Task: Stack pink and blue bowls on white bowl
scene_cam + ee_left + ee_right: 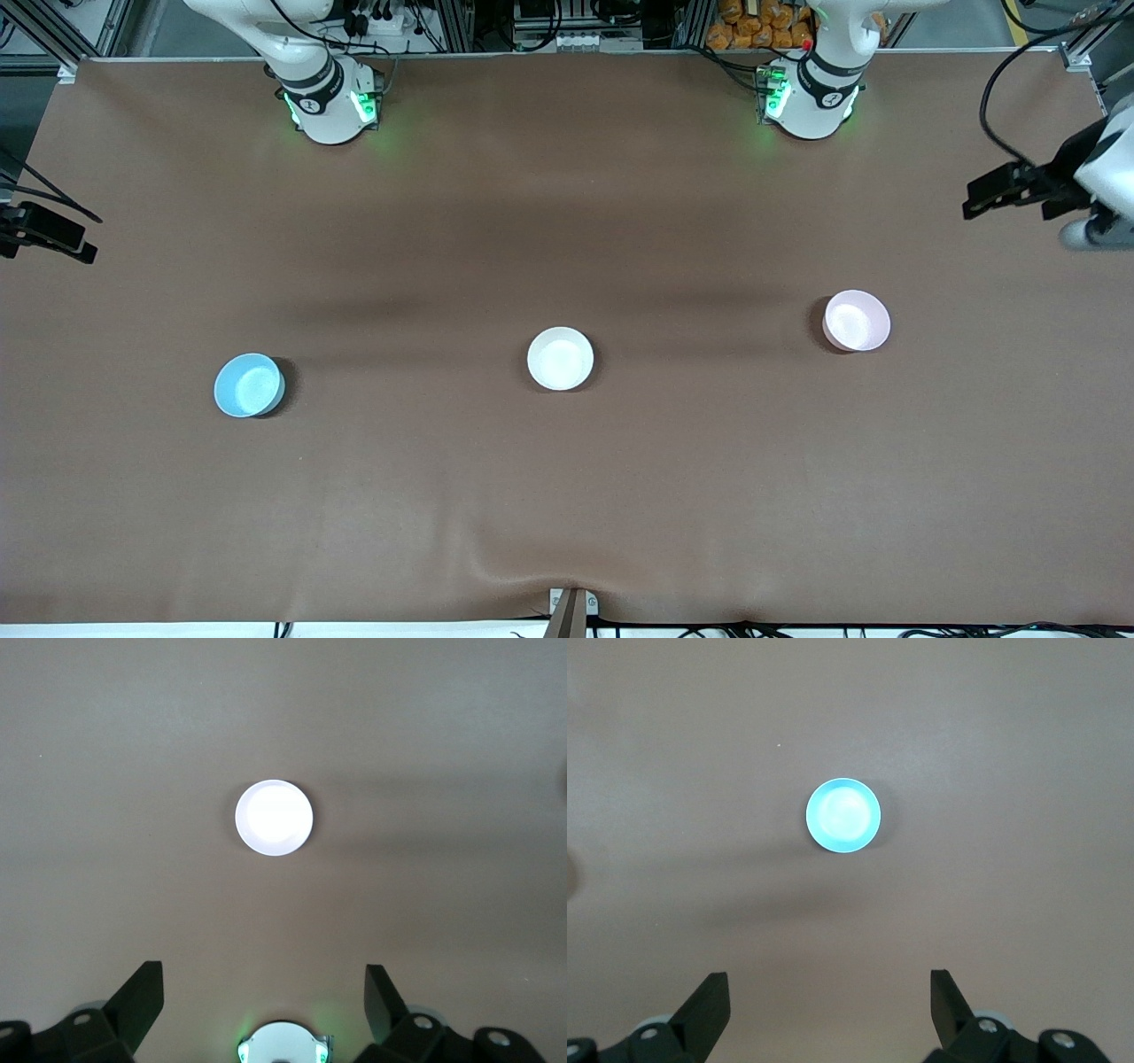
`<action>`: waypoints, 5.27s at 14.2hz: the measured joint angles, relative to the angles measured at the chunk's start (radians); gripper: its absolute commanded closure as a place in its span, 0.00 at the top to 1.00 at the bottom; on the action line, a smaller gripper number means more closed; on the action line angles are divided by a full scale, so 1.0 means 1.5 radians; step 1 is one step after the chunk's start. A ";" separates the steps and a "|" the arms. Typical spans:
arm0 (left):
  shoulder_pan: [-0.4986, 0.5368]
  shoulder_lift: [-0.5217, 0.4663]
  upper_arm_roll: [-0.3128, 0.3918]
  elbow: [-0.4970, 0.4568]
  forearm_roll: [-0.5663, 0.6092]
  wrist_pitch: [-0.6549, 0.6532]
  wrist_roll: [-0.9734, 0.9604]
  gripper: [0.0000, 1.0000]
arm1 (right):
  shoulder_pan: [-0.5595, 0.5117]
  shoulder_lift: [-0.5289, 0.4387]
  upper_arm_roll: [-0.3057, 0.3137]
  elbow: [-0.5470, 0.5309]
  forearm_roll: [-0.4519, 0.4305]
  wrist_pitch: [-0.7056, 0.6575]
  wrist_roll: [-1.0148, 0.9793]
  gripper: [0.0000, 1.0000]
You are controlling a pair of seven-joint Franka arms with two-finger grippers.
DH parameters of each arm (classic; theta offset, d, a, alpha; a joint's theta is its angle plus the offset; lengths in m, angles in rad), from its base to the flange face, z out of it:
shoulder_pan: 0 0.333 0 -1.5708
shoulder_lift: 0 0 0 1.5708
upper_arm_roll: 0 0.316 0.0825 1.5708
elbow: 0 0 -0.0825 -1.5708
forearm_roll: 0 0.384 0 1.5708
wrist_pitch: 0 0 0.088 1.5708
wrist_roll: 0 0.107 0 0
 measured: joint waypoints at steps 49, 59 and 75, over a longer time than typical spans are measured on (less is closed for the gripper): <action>-0.073 0.221 -0.114 -0.066 -0.064 0.332 -0.190 0.00 | -0.043 0.360 0.000 -0.233 0.001 0.530 -0.032 0.00; -0.224 0.367 -0.115 0.080 -0.102 0.357 -0.360 0.00 | -0.043 0.337 0.003 -0.190 0.005 0.534 -0.031 0.00; -0.323 0.483 -0.110 0.097 -0.133 0.548 -0.430 0.00 | -0.014 0.215 0.015 -0.115 0.008 0.322 -0.028 0.00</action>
